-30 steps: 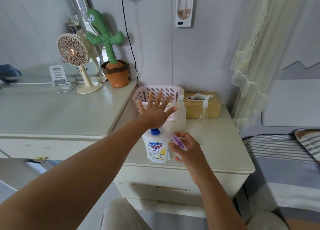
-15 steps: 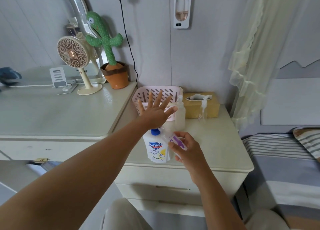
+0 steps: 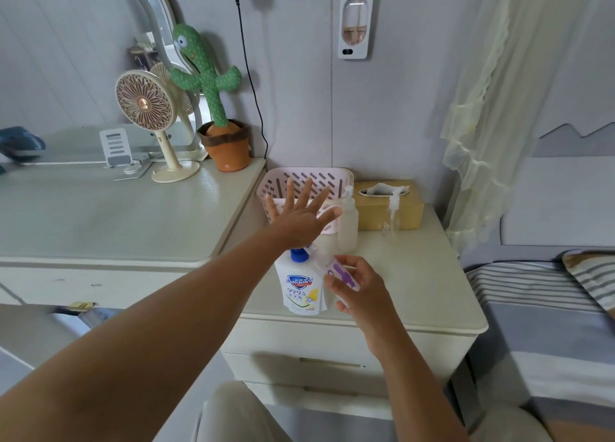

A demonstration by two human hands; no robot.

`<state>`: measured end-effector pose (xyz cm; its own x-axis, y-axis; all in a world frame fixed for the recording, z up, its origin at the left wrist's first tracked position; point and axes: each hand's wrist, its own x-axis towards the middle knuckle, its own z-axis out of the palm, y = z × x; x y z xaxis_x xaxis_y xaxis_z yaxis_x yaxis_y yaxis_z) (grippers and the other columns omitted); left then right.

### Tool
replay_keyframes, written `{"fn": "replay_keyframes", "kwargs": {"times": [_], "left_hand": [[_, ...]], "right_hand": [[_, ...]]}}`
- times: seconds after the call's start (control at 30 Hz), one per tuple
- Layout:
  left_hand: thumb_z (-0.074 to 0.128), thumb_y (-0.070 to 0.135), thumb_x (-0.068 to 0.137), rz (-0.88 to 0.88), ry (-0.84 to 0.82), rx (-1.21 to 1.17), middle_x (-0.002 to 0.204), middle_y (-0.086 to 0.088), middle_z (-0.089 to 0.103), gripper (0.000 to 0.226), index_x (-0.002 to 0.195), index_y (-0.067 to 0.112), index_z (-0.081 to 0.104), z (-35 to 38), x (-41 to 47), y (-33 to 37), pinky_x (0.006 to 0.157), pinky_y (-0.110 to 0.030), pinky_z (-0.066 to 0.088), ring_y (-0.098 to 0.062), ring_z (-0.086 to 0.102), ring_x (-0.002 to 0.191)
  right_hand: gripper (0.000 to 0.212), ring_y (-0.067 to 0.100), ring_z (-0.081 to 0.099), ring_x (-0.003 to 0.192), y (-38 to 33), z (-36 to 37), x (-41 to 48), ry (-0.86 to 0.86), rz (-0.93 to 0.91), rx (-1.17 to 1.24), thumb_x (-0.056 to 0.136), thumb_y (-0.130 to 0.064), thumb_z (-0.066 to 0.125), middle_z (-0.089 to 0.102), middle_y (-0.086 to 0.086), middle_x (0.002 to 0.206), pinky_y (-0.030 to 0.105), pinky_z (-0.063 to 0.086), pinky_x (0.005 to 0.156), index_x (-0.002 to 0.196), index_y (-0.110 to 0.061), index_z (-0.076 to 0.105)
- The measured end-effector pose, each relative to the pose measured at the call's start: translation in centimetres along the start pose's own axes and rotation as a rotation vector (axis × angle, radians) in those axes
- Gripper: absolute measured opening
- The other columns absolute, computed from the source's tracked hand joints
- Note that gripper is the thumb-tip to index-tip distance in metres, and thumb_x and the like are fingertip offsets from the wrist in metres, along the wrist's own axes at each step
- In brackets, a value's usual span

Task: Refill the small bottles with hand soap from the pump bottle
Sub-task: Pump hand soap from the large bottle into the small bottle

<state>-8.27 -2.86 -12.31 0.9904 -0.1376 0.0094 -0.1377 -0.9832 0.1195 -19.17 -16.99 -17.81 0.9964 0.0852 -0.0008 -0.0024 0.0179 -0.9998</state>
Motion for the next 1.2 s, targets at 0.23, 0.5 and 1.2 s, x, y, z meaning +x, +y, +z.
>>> {"fn": "replay_keyframes", "kwargs": {"times": [0.23, 0.5, 1.2], "left_hand": [[0.009, 0.064, 0.093, -0.019, -0.017, -0.061, 0.154, 0.007, -0.024, 0.06, 0.147, 0.043, -0.006, 1.4, -0.5, -0.5, 0.104, -0.064, -0.02, -0.023, -0.033, 0.137], [0.008, 0.065, 0.091, 0.01, -0.015, -0.024, 0.153, 0.006, -0.027, 0.062, 0.147, 0.042, -0.008, 0.1, -0.2, -0.2, 0.102, -0.061, -0.023, -0.024, -0.033, 0.137], [0.012, 0.06, 0.095, -0.013, -0.004, -0.156, 0.156, 0.008, -0.018, 0.058, 0.148, 0.041, -0.002, 1.2, -0.5, -0.4, 0.104, -0.06, -0.019, -0.022, -0.028, 0.14]], "right_hand": [[0.029, 0.005, 0.063, 0.079, 1.0, 0.7, -0.2, 0.023, 0.031, 0.012, 0.083, -0.021, 0.07, 0.063, -0.01, 0.095, 0.019, 0.052, 0.057, 0.109, -0.023, 0.057], [0.03, 0.007, 0.063, 0.086, 0.2, 0.2, -0.1, 0.001, 0.011, 0.015, 0.085, -0.022, 0.069, 0.063, -0.008, 0.1, 0.015, 0.051, 0.057, 0.111, -0.023, 0.056], [0.031, 0.009, 0.063, 0.083, 1.2, 0.6, 0.0, 0.02, 0.018, 0.013, 0.084, -0.021, 0.07, 0.063, -0.007, 0.097, 0.016, 0.049, 0.055, 0.111, -0.021, 0.056]]}}
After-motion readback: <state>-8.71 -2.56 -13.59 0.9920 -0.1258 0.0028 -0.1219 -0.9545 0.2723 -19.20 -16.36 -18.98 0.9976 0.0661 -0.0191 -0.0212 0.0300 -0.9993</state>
